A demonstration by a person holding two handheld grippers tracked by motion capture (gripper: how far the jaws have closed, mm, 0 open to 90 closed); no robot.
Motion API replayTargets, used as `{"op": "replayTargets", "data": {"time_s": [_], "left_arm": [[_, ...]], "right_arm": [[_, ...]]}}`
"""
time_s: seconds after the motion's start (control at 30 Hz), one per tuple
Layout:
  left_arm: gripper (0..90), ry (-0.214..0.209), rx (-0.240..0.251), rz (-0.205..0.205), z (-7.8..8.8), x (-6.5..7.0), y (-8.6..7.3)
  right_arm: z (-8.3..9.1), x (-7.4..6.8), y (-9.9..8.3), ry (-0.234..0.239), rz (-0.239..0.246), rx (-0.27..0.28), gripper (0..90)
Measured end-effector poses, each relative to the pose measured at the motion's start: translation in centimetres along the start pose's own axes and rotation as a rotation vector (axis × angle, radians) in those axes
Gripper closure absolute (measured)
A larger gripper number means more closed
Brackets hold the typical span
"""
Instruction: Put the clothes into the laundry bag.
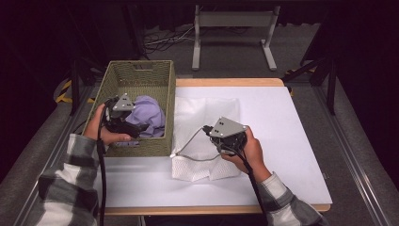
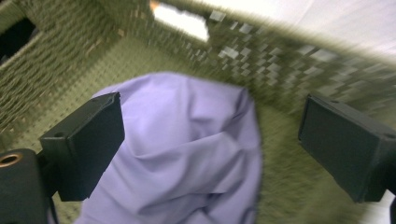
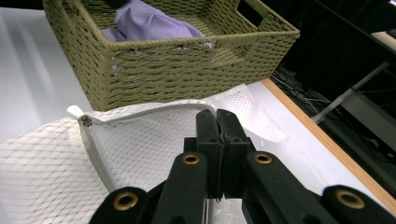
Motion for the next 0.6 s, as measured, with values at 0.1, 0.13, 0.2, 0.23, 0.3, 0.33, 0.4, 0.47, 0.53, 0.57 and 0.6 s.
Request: {"op": "replayTargets", "data": {"time_s": [0.1,0.13,0.2,0.23,0.3,0.33,0.4,0.47,0.53,0.57,0.6], "left_arm": [[6.3,-0.012,-0.045,-0.002,-0.6,-0.6,0.0],[7.4,0.01,-0.04,-0.01,-0.9,-1.3,0.1],[7.4,-0.015,-0.065,-0.004,-1.7,-1.8,-0.3],[6.9,-0.021,-0.088,-0.011,-2.1,-2.1,-0.6],[6.3,-0.04,-0.123,0.001,-2.9,-2.4,-1.2],[6.3,-0.04,-0.123,0.001,-2.9,-2.4,-1.2],[6.3,-0.046,-0.15,0.003,-3.7,-2.7,-1.6],[6.4,-0.046,-0.17,-0.011,-4.3,-2.8,-1.7],[7.2,-0.078,-0.214,0.013,-5.0,-2.9,-1.9],[8.1,-0.098,-0.24,0.022,-5.4,-3.0,-2.1],[8.0,-0.079,-0.268,0.025,-5.8,-3.2,-2.4]], "right_arm": [[-0.1,0.0,-0.2,0.005,0.0,-0.006,89.5],[-0.1,0.0,-0.2,0.008,-0.002,-0.006,89.4],[-0.2,-0.1,-0.3,0.01,-0.004,-0.008,89.4],[-0.3,-0.1,-0.3,0.013,-0.002,-0.009,89.4],[-0.4,-0.2,-0.3,0.019,0.003,-0.012,89.4],[-0.4,-0.2,-0.3,0.019,0.003,-0.012,89.4],[-0.5,-0.3,-0.3,0.02,0.004,-0.011,89.4],[-0.6,-0.4,-0.4,0.032,0.01,-0.011,89.3],[-0.7,-0.5,-0.4,0.03,0.014,-0.012,89.4],[-0.7,-0.4,-0.4,0.01,0.013,-0.001,89.5],[-0.7,-0.4,-0.5,0.003,0.004,0.007,89.5]]}}
Point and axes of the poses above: each handheld gripper's, and its own axes: z roughly backward along the jaws, y roughly out of its top, x roughly to its right, the point moved 5 cm from there along -z, roughly forward along the jaws, and after that the axes turned 7 degrees about x, right-handed, at the moved point
